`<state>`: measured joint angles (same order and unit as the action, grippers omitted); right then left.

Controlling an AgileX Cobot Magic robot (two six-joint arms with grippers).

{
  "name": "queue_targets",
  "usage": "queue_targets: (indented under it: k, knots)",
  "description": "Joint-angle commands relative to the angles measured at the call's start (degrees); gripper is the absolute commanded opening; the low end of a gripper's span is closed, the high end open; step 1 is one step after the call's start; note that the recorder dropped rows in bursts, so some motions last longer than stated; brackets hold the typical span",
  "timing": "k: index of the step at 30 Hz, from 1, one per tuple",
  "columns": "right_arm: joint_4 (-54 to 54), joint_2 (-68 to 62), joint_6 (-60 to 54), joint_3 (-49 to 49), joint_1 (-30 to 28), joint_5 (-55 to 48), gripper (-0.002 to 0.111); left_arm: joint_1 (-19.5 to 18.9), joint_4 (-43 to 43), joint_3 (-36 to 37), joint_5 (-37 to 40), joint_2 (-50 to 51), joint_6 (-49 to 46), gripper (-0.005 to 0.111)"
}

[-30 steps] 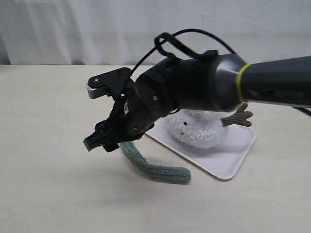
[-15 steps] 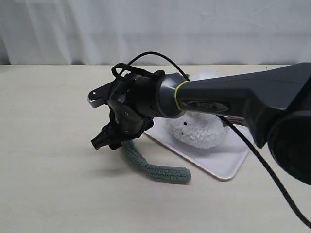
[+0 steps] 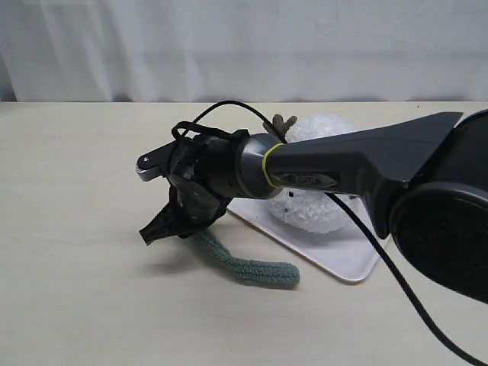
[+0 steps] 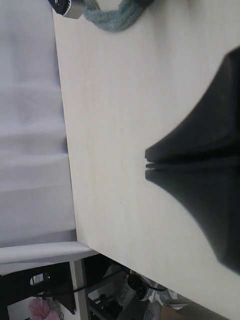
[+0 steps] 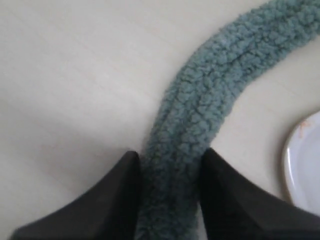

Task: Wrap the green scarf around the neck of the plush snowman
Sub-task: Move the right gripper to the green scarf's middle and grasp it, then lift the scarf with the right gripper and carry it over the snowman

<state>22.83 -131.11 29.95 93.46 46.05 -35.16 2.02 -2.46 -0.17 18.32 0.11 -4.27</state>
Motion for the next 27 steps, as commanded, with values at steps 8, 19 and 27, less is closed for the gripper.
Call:
queue_targets:
  k: [8, 19, 27]
  knots:
    - [0.4, 7.1, -4.2, 0.4, 0.1, -8.0, 0.004, 0.0, 0.1, 0.2, -0.7, -0.1, 0.1, 0.0]
    - [4.6, 25.0, -9.4, 0.4, 8.8, -20.5, 0.004, 0.0, 0.1, 0.2, -0.7, -0.1, 0.1, 0.0]
    - [7.2, 37.6, -9.4, 0.4, 9.4, -34.8, 0.004, 0.0, 0.1, 0.2, -0.7, -0.1, 0.1, 0.0]
